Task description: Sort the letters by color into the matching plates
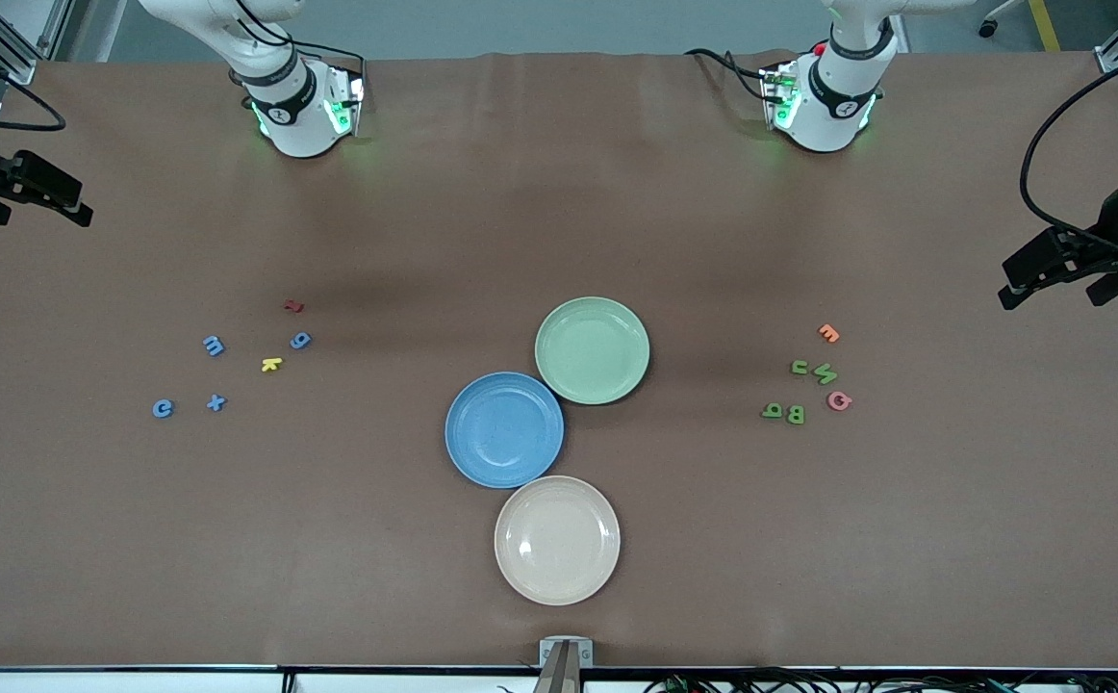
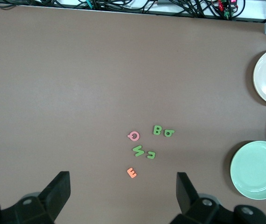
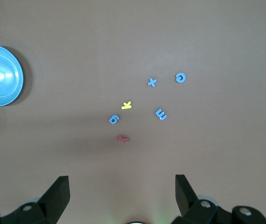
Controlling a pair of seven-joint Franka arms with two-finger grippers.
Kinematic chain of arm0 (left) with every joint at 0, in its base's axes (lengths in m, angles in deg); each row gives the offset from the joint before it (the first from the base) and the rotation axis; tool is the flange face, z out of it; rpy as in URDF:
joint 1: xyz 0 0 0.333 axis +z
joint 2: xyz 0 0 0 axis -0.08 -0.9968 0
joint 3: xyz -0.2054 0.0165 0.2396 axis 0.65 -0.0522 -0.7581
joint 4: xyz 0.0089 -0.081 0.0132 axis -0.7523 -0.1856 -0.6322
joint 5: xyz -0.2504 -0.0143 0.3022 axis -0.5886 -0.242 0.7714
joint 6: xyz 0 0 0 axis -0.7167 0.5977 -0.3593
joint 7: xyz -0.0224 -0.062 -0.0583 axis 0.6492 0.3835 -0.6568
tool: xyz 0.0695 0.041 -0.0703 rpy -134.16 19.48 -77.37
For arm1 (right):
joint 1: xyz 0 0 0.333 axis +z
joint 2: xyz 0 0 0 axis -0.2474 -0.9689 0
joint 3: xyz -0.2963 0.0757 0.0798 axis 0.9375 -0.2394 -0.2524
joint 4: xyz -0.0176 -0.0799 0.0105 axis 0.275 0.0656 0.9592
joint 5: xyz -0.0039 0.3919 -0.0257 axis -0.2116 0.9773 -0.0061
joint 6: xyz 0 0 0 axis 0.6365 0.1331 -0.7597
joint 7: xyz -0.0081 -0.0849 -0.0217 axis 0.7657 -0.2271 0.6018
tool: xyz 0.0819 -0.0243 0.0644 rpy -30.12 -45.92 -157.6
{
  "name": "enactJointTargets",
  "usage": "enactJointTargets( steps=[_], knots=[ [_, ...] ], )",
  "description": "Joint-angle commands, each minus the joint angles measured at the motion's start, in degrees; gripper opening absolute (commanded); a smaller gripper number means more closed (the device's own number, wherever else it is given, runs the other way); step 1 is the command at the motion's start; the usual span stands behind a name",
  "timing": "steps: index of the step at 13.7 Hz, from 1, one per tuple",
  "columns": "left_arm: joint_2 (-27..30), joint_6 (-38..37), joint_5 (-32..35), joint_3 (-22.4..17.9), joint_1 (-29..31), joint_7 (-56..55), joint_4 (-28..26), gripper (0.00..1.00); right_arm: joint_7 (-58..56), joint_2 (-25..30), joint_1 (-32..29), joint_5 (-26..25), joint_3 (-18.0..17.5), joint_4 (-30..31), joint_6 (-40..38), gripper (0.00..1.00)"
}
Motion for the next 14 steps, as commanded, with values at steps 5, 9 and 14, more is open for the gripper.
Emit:
enactJointTargets(
  steps=[5, 9, 14],
  knots=[
    [0.67, -1.0, -0.44, 0.32, 0.4, -0.31, 0.12, 1.0, -0.16, -0.26, -0.22, -0.25, -0.11, -0.43, 0.07, 1.0],
    [-0.64, -3.98, -0.53, 0.41, 0.14, -0.66, -2.16, 1.0, -0.07, -0.35, -0.13, -1.92, -0.11, -1.13, -0.1, 1.0],
    [-6.7, -1.81, -0.53, 1.11, -1.62, -2.16, -5.59, 1.0, 0.19, -4.02, -0.92, -2.09, -0.03, -2.35, 1.82, 1.0]
  ],
)
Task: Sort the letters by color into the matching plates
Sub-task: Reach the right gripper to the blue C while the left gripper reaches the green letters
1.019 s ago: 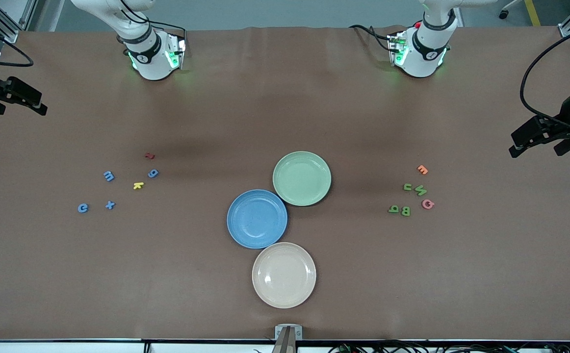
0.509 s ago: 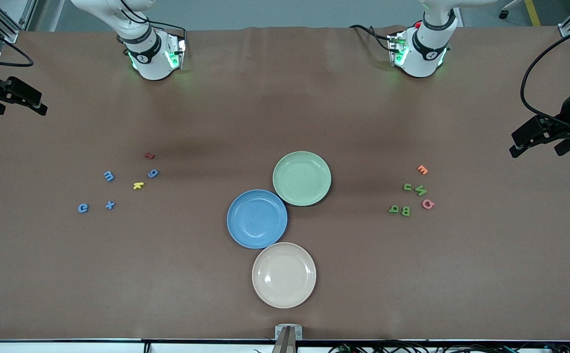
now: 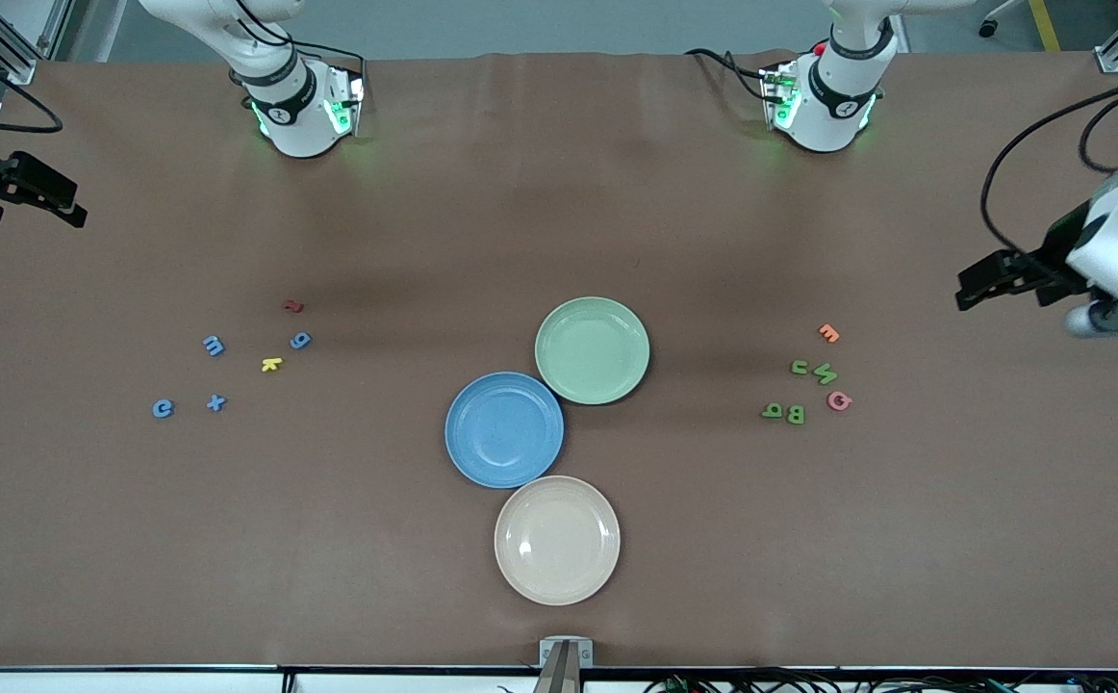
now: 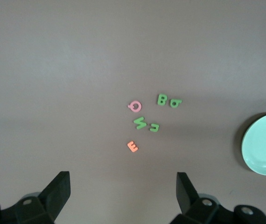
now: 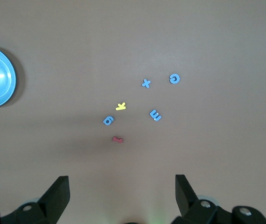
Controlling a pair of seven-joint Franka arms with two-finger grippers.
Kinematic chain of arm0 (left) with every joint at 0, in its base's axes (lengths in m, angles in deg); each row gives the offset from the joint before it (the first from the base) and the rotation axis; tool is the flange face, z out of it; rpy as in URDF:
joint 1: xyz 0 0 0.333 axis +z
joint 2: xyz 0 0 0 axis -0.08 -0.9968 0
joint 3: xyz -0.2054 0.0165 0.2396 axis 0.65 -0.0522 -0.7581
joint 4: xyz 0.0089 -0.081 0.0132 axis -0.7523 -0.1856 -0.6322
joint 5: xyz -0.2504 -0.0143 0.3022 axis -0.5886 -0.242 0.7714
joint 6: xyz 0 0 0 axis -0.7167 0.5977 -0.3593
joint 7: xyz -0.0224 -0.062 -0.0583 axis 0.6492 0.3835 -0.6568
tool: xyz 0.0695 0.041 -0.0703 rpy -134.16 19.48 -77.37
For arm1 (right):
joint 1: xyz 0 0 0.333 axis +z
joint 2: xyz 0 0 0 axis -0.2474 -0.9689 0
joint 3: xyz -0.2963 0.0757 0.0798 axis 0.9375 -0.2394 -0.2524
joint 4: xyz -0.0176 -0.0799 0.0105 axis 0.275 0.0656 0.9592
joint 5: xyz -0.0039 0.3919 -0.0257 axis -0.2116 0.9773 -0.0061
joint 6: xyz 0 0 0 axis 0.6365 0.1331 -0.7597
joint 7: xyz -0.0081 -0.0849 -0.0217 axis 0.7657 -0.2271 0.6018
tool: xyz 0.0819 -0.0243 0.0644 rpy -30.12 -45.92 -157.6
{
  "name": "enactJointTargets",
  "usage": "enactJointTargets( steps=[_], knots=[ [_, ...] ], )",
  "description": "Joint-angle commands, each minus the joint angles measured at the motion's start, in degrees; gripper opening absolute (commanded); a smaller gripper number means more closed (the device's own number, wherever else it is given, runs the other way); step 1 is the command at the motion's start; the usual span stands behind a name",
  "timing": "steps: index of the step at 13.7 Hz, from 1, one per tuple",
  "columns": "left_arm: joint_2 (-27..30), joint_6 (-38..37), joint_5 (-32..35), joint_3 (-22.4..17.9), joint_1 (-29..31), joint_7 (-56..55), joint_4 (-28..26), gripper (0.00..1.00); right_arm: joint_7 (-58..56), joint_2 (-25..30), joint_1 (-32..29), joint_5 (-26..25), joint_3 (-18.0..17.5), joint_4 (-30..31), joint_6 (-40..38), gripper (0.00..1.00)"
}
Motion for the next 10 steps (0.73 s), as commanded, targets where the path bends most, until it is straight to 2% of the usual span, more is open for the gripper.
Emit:
enactJointTargets(
  steps=[1, 4, 6, 9, 10],
  knots=[
    [-3.6, 3.61, -0.46, 0.68, -1.53, -1.18, -2.22, 1.0, 0.2, -5.96, -1.19, -0.53, -0.07, -2.85, 2.35, 1.0],
    [-7.91, 10.56, -0.37, 0.68, -4.16, -5.55, -5.39, 1.0, -0.15, -13.34, -2.67, -0.71, 0.01, -4.0, 3.67, 1.0],
    [-12.03, 14.34, -0.28, 0.59, -6.97, -9.51, -5.4, 1.0, -0.15, -17.05, -4.26, -1.15, 0.01, -5.67, 4.29, 1.0],
    [-17.75, 20.22, 0.16, 0.51, -8.99, -11.2, -5.49, 1.0, -0.33, -19.6, -7.07, -0.88, -0.07, -2.09, 12.52, 1.0],
    [-19.51, 22.25, 2.16, 0.59, -9.61, -11.98, -5.49, 1.0, -1.81, -20.74, -7.51, -0.88, -0.07, -0.41, 15.6, 1.0]
  ],
)
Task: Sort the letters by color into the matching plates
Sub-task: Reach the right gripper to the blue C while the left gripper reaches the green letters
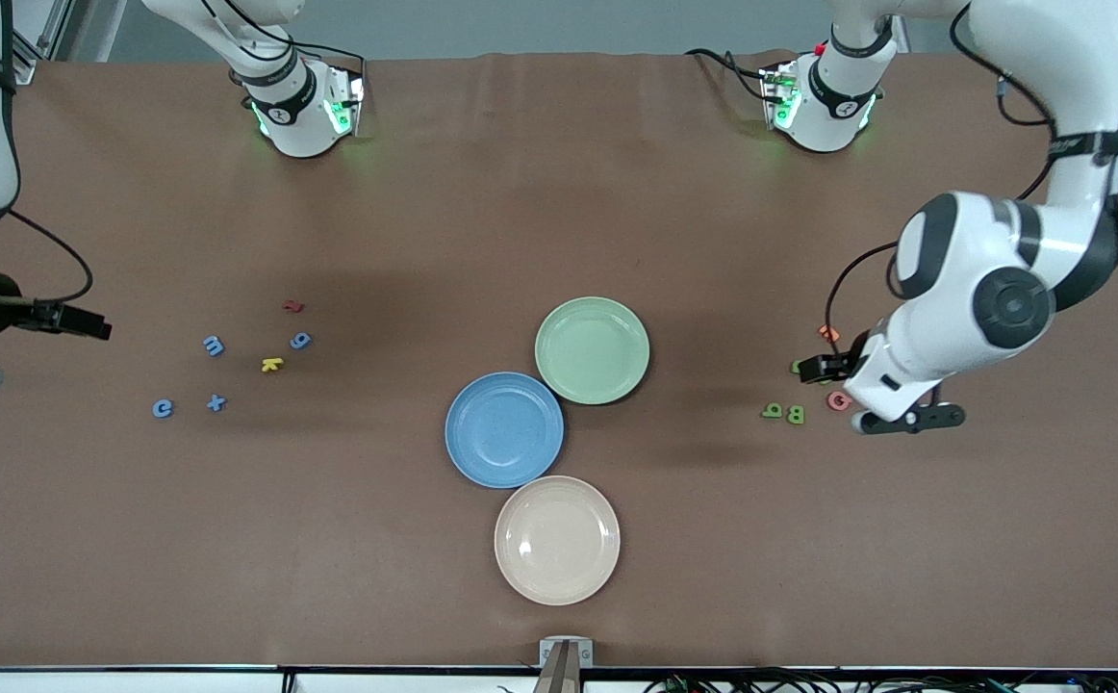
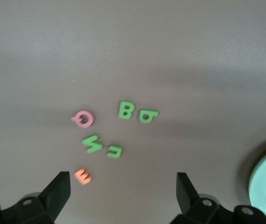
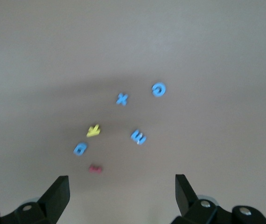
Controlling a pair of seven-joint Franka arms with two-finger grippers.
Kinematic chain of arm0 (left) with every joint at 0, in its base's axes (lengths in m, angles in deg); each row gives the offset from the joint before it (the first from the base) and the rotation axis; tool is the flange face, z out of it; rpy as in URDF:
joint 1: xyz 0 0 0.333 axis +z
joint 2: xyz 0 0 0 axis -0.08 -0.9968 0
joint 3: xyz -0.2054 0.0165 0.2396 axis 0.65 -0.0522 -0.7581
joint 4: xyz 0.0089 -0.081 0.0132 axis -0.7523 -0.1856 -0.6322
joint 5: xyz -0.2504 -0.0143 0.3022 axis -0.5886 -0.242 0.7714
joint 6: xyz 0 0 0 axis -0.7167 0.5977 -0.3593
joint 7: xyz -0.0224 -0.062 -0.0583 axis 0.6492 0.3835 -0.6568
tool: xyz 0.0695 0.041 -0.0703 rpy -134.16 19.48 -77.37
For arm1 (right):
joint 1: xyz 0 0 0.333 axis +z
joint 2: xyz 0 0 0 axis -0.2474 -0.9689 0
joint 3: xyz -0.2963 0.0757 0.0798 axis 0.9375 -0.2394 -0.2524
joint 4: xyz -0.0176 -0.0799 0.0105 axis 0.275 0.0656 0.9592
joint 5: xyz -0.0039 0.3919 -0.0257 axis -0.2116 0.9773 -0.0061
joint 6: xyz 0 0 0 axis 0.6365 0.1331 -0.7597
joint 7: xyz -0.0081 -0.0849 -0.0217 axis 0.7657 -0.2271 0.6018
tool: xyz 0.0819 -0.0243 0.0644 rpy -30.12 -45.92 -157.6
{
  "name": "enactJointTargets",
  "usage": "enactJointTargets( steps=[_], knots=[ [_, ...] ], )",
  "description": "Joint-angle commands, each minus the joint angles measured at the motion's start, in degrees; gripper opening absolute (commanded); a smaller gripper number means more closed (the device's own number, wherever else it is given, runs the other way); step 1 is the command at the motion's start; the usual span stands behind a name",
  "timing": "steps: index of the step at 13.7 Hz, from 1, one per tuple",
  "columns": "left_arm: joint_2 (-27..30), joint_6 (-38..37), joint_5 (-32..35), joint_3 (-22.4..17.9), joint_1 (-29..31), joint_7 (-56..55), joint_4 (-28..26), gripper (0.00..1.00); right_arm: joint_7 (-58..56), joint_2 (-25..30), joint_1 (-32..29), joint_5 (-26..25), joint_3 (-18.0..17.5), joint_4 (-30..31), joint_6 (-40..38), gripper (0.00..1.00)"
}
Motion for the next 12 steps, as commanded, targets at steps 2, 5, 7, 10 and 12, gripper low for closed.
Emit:
enactJointTargets(
  steps=[2, 5, 7, 10, 12],
  knots=[
    [-6.0, 7.88, 4.23, -0.18, -2.38, -5.39, -0.47, 1.0, -3.13, -2.49, -2.45, -0.15, -0.57, 5.31, 9.31, 1.0],
    [-6.19, 16.93, 4.24, -0.18, -2.74, -6.29, -6.17, 0.99, -10.41, -4.59, -5.86, -0.15, -0.57, 12.26, 23.18, 1.0],
    [-6.98, 19.76, 4.24, -0.18, -2.74, -6.38, -7.94, 0.98, -12.36, -7.67, -7.72, 0.55, -0.66, 14.63, 30.22, 0.97],
    [-9.26, 23.36, 4.24, -0.18, -2.83, -6.64, -8.65, 0.91, -12.8, -10.4, -7.72, 0.64, -0.83, 19.03, 39.63, 0.95],
    [-10.23, 24.42, 4.24, -0.1, -2.91, -7.34, -8.3, 0.86, -13.77, -13.47, -7.81, 0.73, -1.01, 19.04, 43.07, 0.99]
  ],
)
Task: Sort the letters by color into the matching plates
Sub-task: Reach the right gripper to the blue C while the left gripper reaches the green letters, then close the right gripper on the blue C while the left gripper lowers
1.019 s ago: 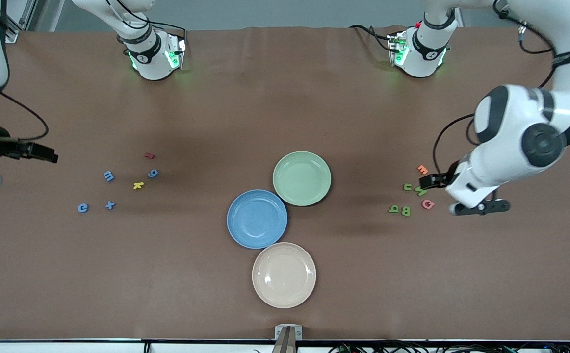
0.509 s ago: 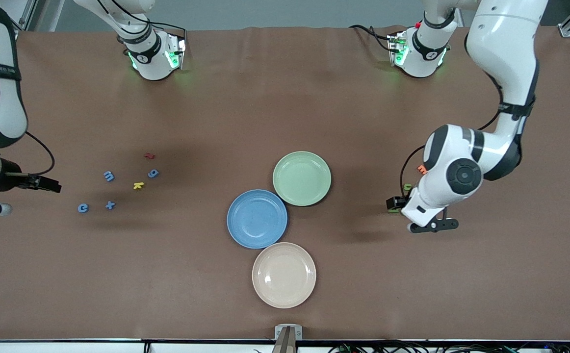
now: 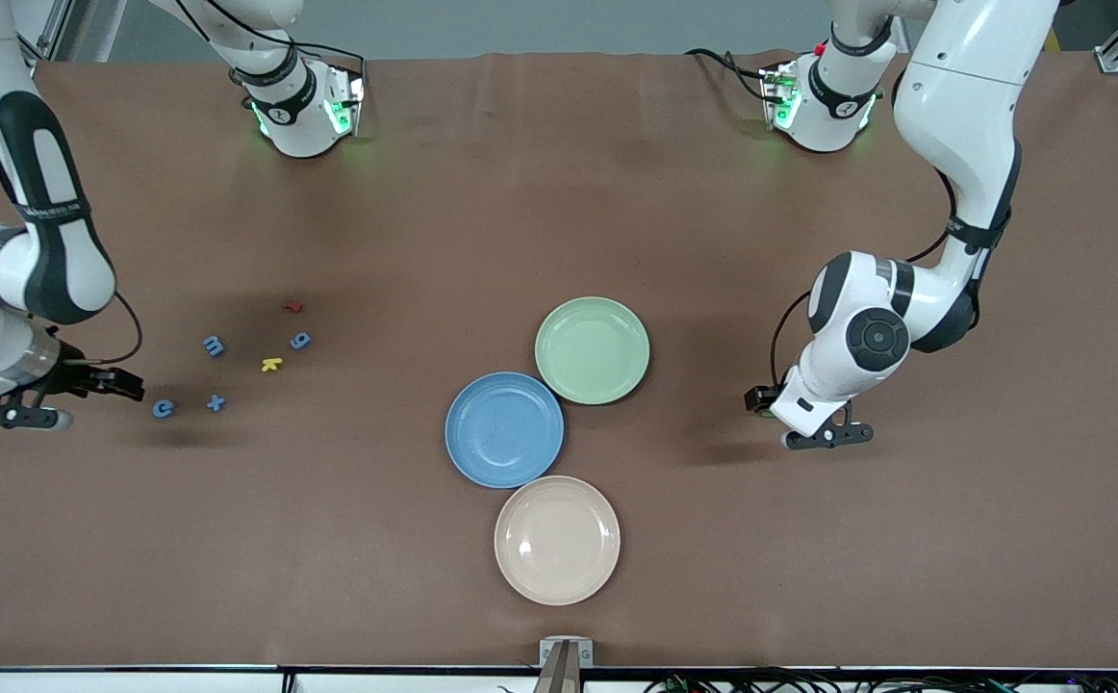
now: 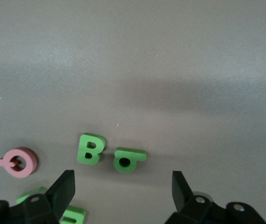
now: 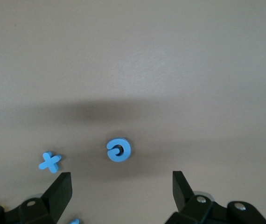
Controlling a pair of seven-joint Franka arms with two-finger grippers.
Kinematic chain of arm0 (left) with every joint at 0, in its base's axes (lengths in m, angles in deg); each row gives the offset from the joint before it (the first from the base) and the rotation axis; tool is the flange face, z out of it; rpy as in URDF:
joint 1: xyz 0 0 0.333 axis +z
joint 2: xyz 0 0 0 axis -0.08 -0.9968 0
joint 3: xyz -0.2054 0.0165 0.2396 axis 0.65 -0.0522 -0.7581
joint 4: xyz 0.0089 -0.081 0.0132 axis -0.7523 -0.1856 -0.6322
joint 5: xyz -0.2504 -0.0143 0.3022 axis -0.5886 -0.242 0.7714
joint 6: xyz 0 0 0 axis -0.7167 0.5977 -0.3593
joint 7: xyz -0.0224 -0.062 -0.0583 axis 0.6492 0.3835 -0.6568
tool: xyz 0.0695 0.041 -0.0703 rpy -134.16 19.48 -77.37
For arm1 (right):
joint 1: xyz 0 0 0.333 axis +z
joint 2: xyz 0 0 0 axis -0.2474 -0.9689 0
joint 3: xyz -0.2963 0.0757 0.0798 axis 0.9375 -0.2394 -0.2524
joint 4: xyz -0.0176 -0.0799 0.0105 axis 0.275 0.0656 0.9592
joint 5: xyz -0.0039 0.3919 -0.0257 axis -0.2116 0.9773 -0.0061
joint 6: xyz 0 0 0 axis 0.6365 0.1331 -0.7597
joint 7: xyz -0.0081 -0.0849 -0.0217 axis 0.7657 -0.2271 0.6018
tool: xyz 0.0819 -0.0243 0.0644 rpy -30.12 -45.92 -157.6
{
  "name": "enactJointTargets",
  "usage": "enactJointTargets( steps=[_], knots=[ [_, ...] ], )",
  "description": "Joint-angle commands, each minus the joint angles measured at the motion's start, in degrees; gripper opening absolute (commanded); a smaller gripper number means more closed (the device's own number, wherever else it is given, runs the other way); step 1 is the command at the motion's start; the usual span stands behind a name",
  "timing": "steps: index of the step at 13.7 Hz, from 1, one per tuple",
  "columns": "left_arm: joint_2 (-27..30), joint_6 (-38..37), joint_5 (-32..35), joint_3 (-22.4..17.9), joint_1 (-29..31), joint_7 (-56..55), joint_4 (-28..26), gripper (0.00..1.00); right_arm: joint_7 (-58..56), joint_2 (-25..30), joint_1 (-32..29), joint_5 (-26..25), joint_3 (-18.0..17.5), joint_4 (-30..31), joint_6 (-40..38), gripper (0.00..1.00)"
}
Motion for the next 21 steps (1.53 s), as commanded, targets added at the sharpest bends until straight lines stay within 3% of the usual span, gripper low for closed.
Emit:
enactJointTargets(
  steps=[1, 9, 11, 15, 18, 21],
  knots=[
    [-1.16, 2.13, 1.04, -0.04, -0.22, -2.38, 0.23, 0.83, -4.04, -2.48, -0.63, 0.76, -0.71, 0.52, 5.08, 1.0],
    [-3.98, 5.74, 0.95, -0.04, -0.58, -3.88, 0.67, 0.74, -8.72, -8.2, -1.6, 7.79, -0.71, -0.01, 9.67, 1.0],
    [-3.98, 5.74, 0.95, -0.04, -0.58, -4.15, 0.58, 0.7, -8.81, -8.64, -1.6, 7.88, -0.71, -0.1, 9.67, 0.97],
    [-3.89, 5.3, 0.95, -0.04, -0.58, -4.06, 0.58, 0.7, -8.81, -10.22, -1.69, 7.97, -0.71, -0.71, 9.67, 0.9],
    [-3.36, 5.13, 0.95, -0.04, -0.58, -4.06, 0.5, 0.88, -8.72, -10.31, -1.6, 8.24, -0.71, -0.63, 9.5, 0.88],
    [-2.75, 2.23, 0.95, -0.04, -1.1, -4.15, 0.58, 0.94, -8.81, -10.31, -1.6, 8.24, -0.71, -0.63, 9.41, 0.8]
  ],
)
